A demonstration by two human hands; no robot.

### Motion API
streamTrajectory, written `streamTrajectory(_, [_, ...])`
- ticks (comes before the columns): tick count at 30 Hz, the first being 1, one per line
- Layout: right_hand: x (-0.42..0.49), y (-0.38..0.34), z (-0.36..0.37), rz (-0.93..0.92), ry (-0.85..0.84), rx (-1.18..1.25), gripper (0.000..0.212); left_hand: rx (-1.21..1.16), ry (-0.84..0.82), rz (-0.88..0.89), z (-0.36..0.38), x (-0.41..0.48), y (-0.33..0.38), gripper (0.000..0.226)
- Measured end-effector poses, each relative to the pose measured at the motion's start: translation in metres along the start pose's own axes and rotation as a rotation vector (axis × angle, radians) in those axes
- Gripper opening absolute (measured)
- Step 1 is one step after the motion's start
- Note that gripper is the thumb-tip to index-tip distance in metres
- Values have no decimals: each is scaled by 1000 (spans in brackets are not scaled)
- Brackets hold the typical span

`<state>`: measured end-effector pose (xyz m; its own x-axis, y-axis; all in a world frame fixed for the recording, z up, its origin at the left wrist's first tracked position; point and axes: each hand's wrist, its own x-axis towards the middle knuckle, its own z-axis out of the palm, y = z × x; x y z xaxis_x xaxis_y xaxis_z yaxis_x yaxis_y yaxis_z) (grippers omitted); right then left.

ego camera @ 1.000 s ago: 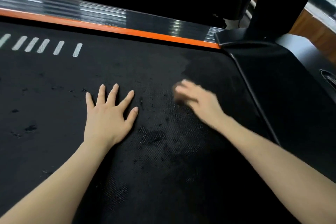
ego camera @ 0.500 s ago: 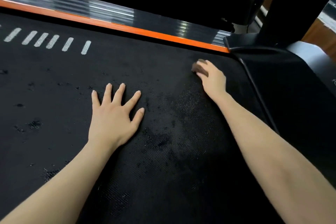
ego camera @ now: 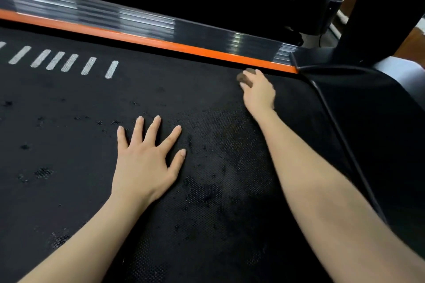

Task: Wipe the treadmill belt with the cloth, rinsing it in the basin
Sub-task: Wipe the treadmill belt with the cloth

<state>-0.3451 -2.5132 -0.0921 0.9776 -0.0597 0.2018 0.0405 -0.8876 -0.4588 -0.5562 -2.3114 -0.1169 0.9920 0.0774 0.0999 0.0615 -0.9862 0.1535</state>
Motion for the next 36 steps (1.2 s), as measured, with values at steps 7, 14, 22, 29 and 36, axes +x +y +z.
streamTrajectory(7, [-21, -26, 11, -447, -116, -93, 37, -11, -3, -9, -2, -1, -1, 60])
streamTrajectory(14, [30, -31, 27, 229, 67, -160, 27, -1, 0, -5, -1, 0, 1, 58])
streamTrajectory(22, [35, -82, 58, -215, -268, -7, 48, -26, 7, 4, -2, -2, -3, 57])
streamTrajectory(29, [60, 58, -6, 140, 18, -115, 47, -29, 14, -7, -1, -2, -1, 57])
streamTrajectory(36, [14, 21, -2, -40, -76, -29, 48, -10, -1, -11, 0, -2, 0, 60])
